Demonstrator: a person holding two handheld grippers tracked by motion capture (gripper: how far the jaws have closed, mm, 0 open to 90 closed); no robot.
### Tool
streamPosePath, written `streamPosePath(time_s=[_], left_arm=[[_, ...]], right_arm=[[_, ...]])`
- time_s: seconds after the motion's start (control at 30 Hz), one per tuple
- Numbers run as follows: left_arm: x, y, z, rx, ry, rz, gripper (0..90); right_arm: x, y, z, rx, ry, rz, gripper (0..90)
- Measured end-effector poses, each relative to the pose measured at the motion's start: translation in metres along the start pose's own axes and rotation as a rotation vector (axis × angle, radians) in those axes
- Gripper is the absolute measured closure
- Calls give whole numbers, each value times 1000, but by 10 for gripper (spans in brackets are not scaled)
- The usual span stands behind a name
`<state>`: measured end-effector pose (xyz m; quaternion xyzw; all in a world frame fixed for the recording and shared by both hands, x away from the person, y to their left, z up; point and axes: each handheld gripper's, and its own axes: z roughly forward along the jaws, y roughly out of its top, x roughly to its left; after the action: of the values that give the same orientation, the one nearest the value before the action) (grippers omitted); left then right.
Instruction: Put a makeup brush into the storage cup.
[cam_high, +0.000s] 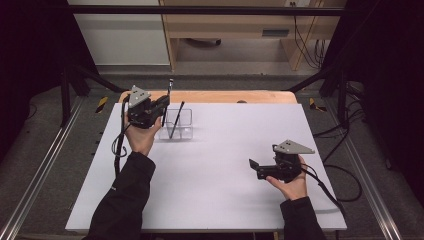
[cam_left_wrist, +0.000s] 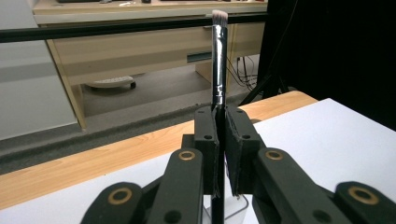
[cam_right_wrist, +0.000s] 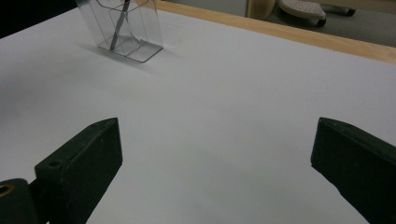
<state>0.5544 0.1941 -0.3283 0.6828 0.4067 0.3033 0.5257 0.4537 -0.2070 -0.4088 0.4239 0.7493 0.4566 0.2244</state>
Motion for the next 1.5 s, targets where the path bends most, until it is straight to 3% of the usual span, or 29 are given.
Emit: streamPosePath(time_s=[1.03,1.5], left_arm=[[8,-6,51,36,8,-31,834],[14,-12,64,42,24,-10,834]], right_arm=[[-5,-1,-2,-6,-5,15,25],[-5,0,-4,-12,-6,17,24]])
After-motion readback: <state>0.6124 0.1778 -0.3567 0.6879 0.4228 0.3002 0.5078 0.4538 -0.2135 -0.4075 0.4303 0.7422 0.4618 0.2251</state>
